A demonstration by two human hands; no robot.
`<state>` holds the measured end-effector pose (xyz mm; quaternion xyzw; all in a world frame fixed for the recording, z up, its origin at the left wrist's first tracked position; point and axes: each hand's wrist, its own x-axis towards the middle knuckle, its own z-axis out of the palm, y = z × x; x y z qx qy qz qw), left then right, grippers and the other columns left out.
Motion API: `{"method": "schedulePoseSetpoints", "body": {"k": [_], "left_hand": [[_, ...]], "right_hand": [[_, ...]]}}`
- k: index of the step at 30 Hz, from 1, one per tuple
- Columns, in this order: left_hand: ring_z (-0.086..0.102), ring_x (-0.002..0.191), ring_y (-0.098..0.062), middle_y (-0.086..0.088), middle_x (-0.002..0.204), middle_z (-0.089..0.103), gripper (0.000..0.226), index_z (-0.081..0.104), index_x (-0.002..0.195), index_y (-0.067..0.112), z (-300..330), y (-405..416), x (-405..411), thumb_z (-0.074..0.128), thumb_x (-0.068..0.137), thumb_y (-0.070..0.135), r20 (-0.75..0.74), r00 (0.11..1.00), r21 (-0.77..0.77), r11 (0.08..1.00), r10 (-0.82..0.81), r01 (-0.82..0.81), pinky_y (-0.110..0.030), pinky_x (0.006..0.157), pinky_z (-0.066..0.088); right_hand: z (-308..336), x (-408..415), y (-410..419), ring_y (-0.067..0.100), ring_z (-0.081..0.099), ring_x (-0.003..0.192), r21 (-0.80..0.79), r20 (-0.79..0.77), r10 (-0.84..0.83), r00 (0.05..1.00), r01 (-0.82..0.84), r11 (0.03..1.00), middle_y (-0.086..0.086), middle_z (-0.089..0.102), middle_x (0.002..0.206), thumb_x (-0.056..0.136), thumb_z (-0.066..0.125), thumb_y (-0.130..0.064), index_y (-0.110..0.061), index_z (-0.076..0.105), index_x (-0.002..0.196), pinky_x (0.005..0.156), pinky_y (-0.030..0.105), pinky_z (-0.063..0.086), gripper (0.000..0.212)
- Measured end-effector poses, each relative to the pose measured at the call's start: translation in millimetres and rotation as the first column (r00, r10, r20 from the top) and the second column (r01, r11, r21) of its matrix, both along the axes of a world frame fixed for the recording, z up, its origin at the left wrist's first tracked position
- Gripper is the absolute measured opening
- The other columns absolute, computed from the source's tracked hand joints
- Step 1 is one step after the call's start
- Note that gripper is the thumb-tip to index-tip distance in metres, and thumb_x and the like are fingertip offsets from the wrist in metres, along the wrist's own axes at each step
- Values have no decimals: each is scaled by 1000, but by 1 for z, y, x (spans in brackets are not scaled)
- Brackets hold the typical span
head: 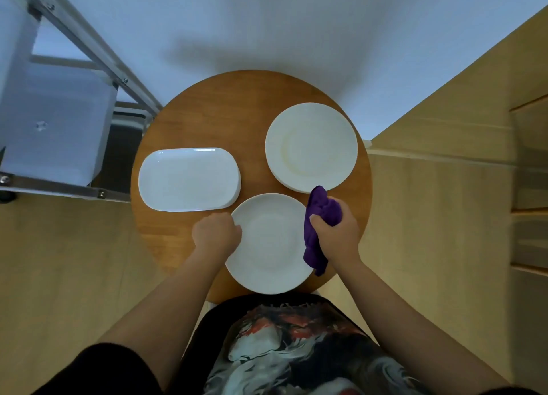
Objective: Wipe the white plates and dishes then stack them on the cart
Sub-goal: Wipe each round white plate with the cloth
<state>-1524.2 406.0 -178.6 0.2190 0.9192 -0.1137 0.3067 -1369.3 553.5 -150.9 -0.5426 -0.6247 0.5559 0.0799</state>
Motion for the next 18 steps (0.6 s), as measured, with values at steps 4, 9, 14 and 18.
{"method": "schedulePoseSetpoints", "body": {"k": [4, 9, 14, 18], "left_hand": [[58, 67, -18, 1, 64, 51, 36, 55, 76, 12, 4, 50, -15, 46, 96, 42, 81, 989, 285, 948, 126, -144, -27, 58, 43], [63, 80, -23, 0, 71, 56, 34, 58, 85, 11, -7, 111, -22, 50, 93, 44, 316, 895, 400, 811, 316, -427, -28, 63, 42], [65, 94, -29, -12, 109, 64, 47, 53, 120, 5, -23, 135, -33, 62, 88, 39, 399, 793, 334, 732, 460, -593, -34, 73, 54], [65, 80, -24, -12, 112, 63, 39, 52, 119, 6, -29, 141, -41, 62, 90, 30, 414, 779, 295, 739, 472, -605, -31, 67, 56]], "right_hand": [[2, -11, 15, 6, 58, 84, -19, -19, -41, 999, 41, 999, -21, 57, 94, 79, 69, -17, -29, 52, 117, 52, 7, 43, 43], [0, -15, 43, 13, 61, 87, -70, -31, -103, 994, 101, 992, -10, 61, 96, 78, 69, -16, -27, 54, 115, 64, 25, 51, 41], [0, -12, 62, 12, 60, 83, -73, -36, -179, 983, 176, 982, -11, 59, 93, 78, 70, -14, -30, 52, 111, 54, 14, 46, 40], [-1, -8, 64, 14, 61, 84, -108, -41, -219, 975, 213, 971, -7, 61, 95, 78, 70, -13, -27, 53, 113, 58, 21, 50, 41]]}}
